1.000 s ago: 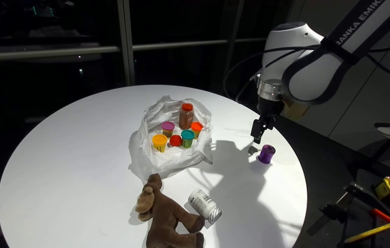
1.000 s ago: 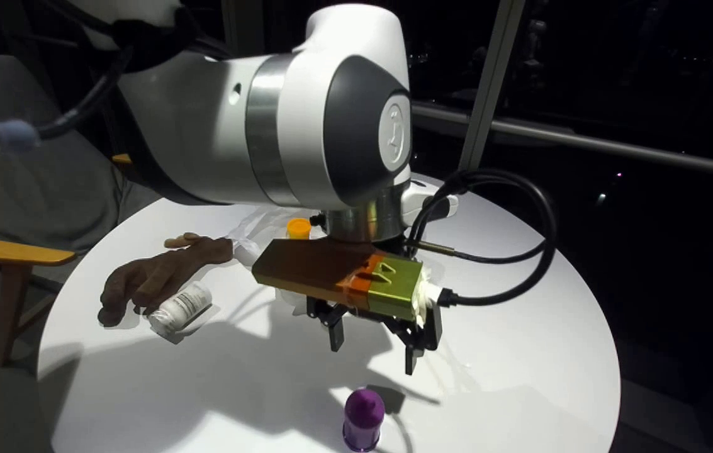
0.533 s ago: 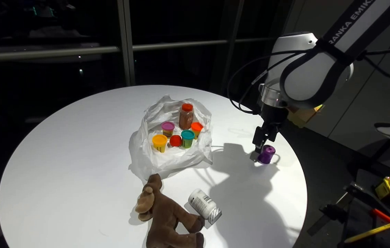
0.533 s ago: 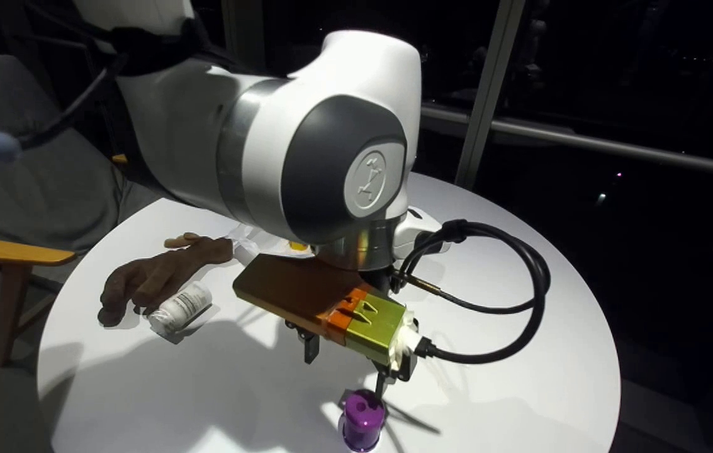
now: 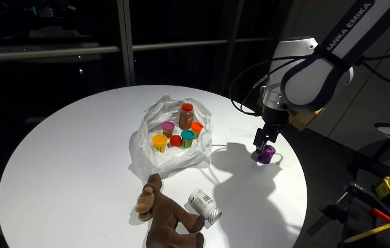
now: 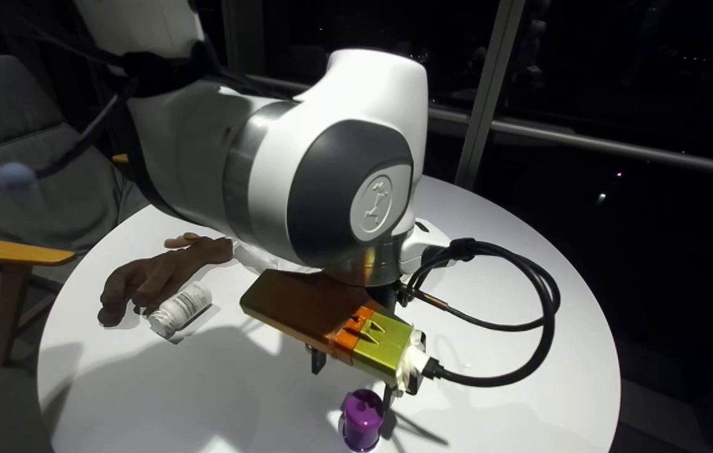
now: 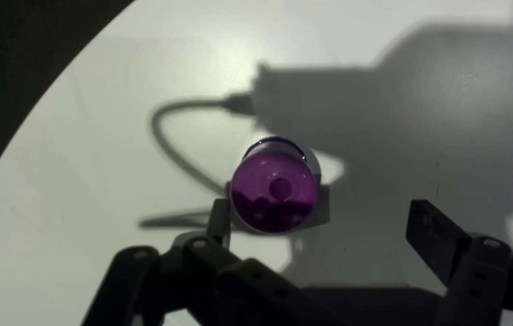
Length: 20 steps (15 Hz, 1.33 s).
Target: Pick up all the objects surrounding the plastic and arrange them on the plastic
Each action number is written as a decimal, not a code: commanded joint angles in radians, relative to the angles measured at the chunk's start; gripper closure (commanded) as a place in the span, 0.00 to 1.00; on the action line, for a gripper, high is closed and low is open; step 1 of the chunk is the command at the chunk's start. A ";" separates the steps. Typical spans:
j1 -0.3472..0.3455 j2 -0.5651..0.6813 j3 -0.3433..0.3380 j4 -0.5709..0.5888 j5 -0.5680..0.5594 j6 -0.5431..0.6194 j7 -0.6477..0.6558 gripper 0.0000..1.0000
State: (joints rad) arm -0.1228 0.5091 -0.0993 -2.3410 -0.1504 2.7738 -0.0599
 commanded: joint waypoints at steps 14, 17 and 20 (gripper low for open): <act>-0.002 0.048 -0.040 0.056 0.010 -0.007 -0.005 0.72; -0.006 0.051 -0.043 0.060 0.012 -0.016 -0.006 0.74; -0.007 0.021 -0.033 0.062 0.024 -0.049 -0.005 0.74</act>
State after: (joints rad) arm -0.1279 0.5542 -0.1395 -2.2973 -0.1493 2.7678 -0.0594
